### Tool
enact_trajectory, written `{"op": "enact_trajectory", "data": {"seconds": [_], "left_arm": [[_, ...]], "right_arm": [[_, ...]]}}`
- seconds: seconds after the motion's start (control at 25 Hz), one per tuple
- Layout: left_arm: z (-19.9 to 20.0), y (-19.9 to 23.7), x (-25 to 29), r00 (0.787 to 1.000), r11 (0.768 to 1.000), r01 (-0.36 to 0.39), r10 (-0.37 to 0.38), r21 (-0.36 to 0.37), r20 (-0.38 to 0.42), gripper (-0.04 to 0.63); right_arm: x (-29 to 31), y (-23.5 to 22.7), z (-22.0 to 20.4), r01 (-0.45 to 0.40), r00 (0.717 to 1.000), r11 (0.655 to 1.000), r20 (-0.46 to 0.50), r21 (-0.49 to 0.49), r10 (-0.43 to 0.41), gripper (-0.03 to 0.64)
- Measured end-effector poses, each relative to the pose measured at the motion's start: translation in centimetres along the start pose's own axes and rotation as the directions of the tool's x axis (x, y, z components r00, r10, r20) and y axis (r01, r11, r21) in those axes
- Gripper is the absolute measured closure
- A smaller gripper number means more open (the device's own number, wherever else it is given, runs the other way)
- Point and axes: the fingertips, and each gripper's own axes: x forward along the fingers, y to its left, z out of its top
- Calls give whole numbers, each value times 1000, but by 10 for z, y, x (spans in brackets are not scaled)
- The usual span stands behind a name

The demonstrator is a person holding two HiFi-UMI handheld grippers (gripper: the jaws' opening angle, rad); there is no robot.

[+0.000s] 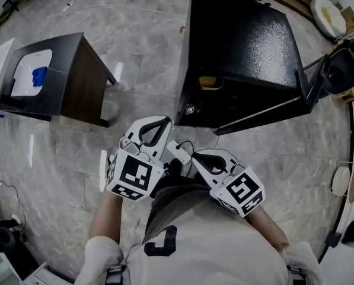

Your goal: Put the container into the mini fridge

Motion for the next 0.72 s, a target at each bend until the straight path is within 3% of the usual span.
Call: {"op": "enact_trajectory", "data": {"seconds": [0.12,0.4,0.72], "left_arm": [[-1,-4,1,1000,1000,16,-16,-23,20,546],[6,-33,11,995,996,85,-86,28,42,546],[24,-56,7,996,997,70,-71,30,55,546]], "right_arm": [[-5,0,2,42,999,999,31,35,-43,584],[-17,1,2,72,994,993,80,92,-79,586],[-41,8,2,52,990,997,127,50,-58,586]]}}
